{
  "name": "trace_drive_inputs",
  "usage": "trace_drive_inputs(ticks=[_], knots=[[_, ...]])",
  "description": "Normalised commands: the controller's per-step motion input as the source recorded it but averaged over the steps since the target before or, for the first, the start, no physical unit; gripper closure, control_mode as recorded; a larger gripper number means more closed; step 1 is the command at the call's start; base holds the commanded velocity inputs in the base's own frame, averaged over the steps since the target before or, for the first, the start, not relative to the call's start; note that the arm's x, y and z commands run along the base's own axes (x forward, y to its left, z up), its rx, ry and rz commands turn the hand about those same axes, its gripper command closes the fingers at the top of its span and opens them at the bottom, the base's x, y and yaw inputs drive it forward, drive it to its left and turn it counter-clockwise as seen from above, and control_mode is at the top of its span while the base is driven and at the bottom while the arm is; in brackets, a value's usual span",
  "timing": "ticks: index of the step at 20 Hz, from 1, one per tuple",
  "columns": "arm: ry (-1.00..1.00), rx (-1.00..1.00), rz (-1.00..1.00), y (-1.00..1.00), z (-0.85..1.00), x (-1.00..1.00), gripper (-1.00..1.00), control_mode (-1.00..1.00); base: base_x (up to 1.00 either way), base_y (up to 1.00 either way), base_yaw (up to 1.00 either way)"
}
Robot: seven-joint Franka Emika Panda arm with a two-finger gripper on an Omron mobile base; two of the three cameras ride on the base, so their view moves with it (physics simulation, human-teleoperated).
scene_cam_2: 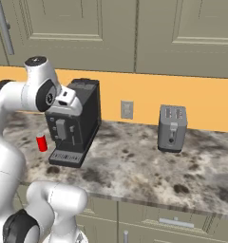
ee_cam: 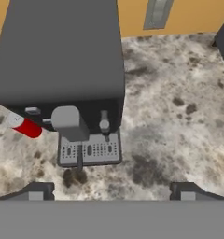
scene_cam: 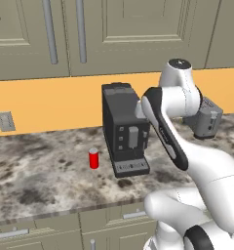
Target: Four empty soda cans are scattered around the kitchen. Gather all the cans and cluster them next to the stove for recycling.
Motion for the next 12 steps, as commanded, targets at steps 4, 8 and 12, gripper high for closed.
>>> trace_drive_inputs(ticks=[4,8,12], knots=[[0.10,0.08,-0.24,0.38,-0.08,0.00,-1.00,-1.00,0.00,0.00,0.00],[0.10,0.05,-0.22,0.37,-0.10,0.00,-1.00,-1.00,0.00,0.00,0.00],[0.08,0.03,-0.21,0.35,-0.09,0.00,-1.00,-1.00,0.00,0.00,0.00]])
